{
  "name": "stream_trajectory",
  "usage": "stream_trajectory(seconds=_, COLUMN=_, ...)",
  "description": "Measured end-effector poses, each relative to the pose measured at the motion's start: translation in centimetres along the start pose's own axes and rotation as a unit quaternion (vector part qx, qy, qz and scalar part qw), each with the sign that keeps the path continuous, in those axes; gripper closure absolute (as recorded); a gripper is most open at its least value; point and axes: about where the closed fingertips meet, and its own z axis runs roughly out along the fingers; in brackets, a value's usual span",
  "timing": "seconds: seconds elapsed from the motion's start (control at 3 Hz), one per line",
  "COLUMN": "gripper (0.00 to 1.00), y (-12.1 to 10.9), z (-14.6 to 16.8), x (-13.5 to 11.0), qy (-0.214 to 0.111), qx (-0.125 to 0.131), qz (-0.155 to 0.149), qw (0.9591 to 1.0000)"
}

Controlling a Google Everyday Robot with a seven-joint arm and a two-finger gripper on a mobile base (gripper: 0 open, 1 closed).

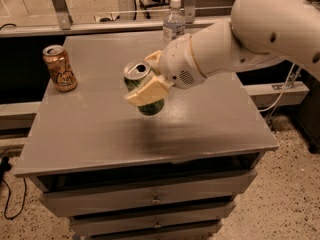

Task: Knock green can over

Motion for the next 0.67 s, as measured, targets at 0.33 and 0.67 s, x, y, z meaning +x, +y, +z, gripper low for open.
stream_trajectory(seconds=0.33, gripper=1.0, y=-1.2, z=-1.5, x=2.5, qy=0.083, qx=0.008, qz=-0.019, qw=0.9964)
stream_trajectory(seconds=0.67, gripper=1.0, y=-1.6, z=-1.5, x=4.4, qy=0.149, qx=0.01, qz=-0.035, qw=0.9882)
